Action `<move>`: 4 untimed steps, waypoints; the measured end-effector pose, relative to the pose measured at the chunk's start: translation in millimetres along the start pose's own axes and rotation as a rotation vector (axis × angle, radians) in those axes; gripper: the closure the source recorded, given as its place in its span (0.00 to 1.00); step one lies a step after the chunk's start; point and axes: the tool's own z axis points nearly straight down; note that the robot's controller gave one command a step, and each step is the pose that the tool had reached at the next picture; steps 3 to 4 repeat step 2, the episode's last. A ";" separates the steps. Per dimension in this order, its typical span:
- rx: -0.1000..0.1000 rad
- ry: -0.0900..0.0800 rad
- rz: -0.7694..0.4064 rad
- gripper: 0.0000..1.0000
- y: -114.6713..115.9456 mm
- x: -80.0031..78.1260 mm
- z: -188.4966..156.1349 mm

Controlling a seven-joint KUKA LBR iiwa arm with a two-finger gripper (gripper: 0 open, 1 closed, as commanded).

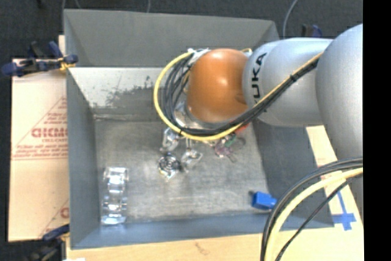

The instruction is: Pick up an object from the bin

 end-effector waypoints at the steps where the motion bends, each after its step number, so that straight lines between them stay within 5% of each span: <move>1: -0.005 0.009 0.005 1.00 -0.9 -1.7 -3.8; 2: 0.003 0.008 0.011 1.00 -4.2 -4.5 -94.8; 4: 0.003 0.008 0.011 1.00 -4.2 -4.5 -94.8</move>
Offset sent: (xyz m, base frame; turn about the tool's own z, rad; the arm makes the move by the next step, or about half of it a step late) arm 0.0002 0.0001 0.0026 0.0000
